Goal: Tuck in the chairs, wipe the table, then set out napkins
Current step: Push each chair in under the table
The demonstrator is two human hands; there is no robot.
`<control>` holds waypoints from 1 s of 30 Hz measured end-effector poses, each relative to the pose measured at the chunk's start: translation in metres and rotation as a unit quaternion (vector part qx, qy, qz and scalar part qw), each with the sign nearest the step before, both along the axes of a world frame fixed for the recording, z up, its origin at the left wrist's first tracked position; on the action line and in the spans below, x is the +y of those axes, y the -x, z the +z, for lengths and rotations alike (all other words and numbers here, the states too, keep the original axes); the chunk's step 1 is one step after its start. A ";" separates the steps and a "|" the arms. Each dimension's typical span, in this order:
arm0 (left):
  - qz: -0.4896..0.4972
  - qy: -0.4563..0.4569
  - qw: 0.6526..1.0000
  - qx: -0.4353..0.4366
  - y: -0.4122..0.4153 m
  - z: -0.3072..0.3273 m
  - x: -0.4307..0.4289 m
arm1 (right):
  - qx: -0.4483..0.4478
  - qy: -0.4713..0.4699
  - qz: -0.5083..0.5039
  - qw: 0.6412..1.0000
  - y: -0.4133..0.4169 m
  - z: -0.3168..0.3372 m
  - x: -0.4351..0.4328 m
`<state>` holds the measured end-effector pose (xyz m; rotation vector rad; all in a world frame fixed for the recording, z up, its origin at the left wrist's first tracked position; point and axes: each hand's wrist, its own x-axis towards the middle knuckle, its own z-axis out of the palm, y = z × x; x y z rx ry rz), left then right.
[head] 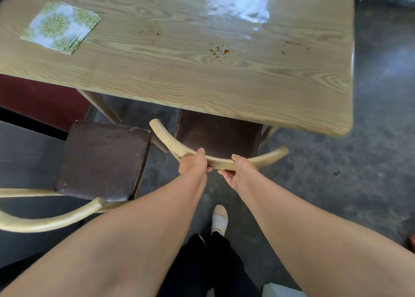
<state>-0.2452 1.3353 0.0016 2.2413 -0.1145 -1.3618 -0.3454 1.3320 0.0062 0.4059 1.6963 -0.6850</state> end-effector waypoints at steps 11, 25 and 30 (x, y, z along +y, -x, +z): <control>-0.043 0.018 0.997 0.064 0.012 -0.031 -0.065 | 0.017 0.009 0.073 0.997 0.022 -0.016 -0.067; -0.053 0.075 0.988 0.126 0.002 -0.029 -0.066 | -0.035 0.097 0.057 0.993 0.029 -0.019 -0.066; -0.073 0.080 0.987 0.119 -0.002 -0.031 -0.063 | -0.022 0.112 0.058 0.992 0.027 -0.019 -0.062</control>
